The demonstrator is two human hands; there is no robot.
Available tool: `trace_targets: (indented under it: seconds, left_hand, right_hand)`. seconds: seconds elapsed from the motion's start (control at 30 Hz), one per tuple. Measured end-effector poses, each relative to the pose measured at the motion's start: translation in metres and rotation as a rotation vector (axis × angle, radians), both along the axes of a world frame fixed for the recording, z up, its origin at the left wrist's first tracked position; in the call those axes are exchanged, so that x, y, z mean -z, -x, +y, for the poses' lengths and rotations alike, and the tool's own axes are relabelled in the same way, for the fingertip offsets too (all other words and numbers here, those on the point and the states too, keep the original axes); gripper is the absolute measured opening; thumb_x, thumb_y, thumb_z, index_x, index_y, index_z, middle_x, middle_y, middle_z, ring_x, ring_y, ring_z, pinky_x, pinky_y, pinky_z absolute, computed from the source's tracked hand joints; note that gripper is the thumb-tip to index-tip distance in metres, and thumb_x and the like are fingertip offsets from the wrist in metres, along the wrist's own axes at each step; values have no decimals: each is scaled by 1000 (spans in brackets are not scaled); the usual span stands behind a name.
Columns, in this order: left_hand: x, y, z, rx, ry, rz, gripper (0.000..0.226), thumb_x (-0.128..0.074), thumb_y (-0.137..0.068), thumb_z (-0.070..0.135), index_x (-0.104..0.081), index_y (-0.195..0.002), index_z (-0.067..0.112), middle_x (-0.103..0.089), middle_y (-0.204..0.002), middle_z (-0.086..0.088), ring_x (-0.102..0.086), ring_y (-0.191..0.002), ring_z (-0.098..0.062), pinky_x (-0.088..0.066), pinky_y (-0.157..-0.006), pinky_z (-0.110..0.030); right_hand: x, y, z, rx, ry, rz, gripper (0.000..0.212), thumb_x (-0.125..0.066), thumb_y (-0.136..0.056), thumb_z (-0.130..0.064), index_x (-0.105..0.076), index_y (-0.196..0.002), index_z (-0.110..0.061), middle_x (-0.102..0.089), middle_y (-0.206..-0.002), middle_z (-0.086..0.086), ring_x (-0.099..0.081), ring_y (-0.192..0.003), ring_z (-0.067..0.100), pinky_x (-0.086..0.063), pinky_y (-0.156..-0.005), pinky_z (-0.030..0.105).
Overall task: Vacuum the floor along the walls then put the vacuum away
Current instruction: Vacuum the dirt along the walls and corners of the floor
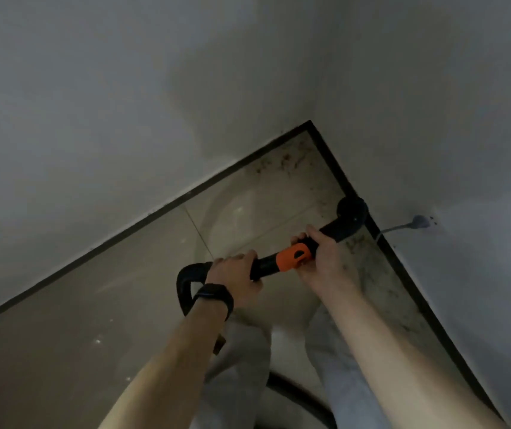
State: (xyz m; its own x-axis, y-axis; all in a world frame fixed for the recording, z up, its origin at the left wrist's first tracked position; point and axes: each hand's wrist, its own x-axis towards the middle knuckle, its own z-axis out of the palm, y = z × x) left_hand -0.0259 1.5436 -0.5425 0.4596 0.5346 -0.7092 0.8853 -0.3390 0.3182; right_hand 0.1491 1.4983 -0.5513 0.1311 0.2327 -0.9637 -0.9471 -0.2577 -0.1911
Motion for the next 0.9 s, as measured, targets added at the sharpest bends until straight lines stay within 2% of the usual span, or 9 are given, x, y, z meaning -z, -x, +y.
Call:
trace_targets:
  seconds: [0.13,0.3,0.4,0.47,0.6,0.7,0.8,0.9]
  left_hand:
    - [73,0,29,-77,57,35,15,-59,-84,34,-46,-92,33,-56,-77,9,-55,-66,-13,-38,-56,-29]
    - [161,4,62,-34,63,119,27,-61,-85,51,-43,-76,33,-57,-72,6,-54,-61,-13,-35,-50,-26]
    - [221,11,84,-55,-42,67,25,-60,-81,54,-46,-83,34,-56,-72,9,-55,-62,-12,-37,-52,-26]
    - [265,14,97,-94,-90,20,24,-60,-77,53,-50,-89,34,-57,-72,10,-55,-63,-12,-41,-54,-25]
    - [347,29,109,-229,-96,-20,21,-61,-74,50,-53,-85,34,-58,-70,9,-56,-62,-13,-43,-54,-26]
    - [390,42,115,-181,-141,-23,28,-54,-72,58,-54,-87,35,-58,-69,11,-57,-63,-13,-42,-54,-26]
    - [407,49,120,-120,-146,-10,29,-53,-73,60,-54,-88,36,-59,-70,12,-57,-63,-10,-44,-56,-25]
    - [404,47,119,-135,-95,1,29,-51,-70,59,-54,-86,35,-62,-73,10,-60,-66,-14,-53,-65,-31]
  right_hand:
    - [84,5,25,-59,37,10,14,-67,-100,-18,-61,-89,-13,-62,-71,2,-65,-69,18,-55,-71,36]
    - [172,17,64,-241,22,-17,15,-69,-100,-24,-62,-99,-11,-65,-74,1,-68,-73,18,-57,-71,38]
    - [230,34,92,-327,-25,-47,17,-70,-99,-26,-62,-101,-11,-66,-77,1,-69,-77,19,-58,-79,41]
    - [271,46,110,-353,-64,-81,17,-71,-99,-24,-62,-103,-10,-67,-77,2,-70,-76,19,-58,-78,41]
    - [344,69,138,-321,-95,-111,24,-71,-98,-20,-60,-116,-8,-63,-77,4,-66,-67,19,-57,-71,37]
    - [385,85,141,-231,-94,-95,29,-69,-99,-17,-60,-124,-6,-62,-77,6,-64,-64,19,-57,-66,35]
    - [407,96,134,-176,-109,-111,41,-70,-99,-19,-59,-135,-2,-64,-82,7,-66,-69,20,-58,-70,37]
    - [410,95,133,-160,-150,-87,45,-70,-99,-19,-56,-139,-3,-63,-80,6,-65,-68,20,-59,-72,38]
